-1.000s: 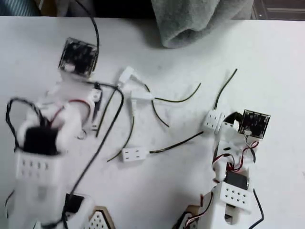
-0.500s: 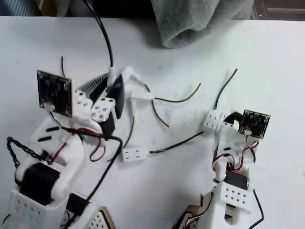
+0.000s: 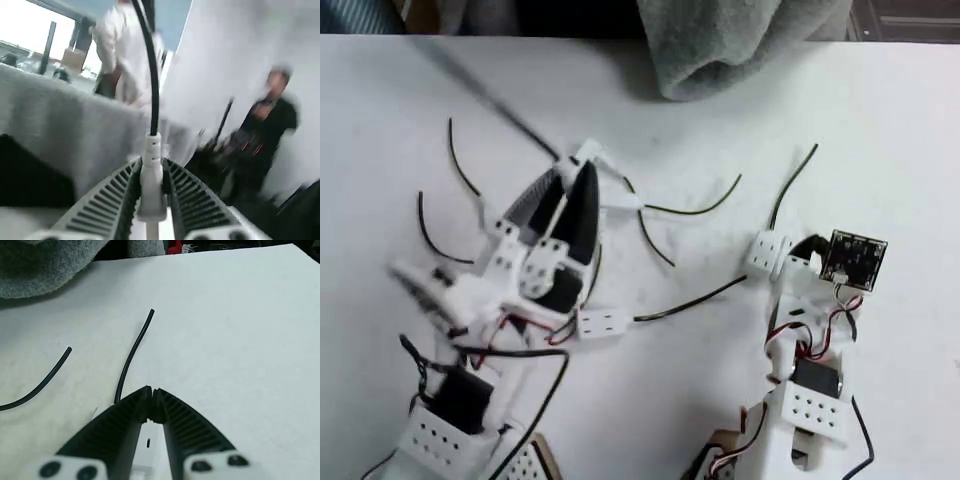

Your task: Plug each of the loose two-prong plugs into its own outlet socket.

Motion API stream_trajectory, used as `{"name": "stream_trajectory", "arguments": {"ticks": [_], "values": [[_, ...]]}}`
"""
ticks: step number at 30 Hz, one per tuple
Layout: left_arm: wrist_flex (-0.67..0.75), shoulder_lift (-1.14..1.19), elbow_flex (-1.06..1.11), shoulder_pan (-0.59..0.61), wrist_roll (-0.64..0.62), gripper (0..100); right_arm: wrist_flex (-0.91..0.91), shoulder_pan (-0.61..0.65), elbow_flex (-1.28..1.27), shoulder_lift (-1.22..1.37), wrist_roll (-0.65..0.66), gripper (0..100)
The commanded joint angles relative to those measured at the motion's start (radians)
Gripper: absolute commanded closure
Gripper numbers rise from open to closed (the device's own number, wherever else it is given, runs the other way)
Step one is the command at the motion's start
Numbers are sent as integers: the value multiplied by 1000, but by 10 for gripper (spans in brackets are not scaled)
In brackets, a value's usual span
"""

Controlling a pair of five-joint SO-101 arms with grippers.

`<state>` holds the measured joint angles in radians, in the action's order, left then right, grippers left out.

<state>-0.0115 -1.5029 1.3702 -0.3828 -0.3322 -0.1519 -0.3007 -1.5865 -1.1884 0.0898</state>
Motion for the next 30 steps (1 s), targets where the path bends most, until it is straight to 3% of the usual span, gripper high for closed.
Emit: {"name": "stream_trajectory", "arguments": {"ticks": [1, 7, 12, 18, 21, 26, 30], "values": [[176, -145, 106, -12, -393, 976, 19, 5, 9, 1, 11, 974], [81, -216, 117, -19, -557, 976, 7, 7, 15, -4, 11, 974], [129, -269, 160, -21, -690, 976, -116, 7, 97, -8, 11, 974], [180, -323, 226, -16, -700, 976, -332, 18, 301, -8, 11, 974], [180, -321, 226, -19, -701, 976, -487, 101, 457, -8, 23, 974], [180, -321, 226, -15, -701, 976, -768, 369, 721, 2, 106, 975], [184, -321, 226, -19, -701, 976, -888, 532, 830, 2, 187, 978]]}}
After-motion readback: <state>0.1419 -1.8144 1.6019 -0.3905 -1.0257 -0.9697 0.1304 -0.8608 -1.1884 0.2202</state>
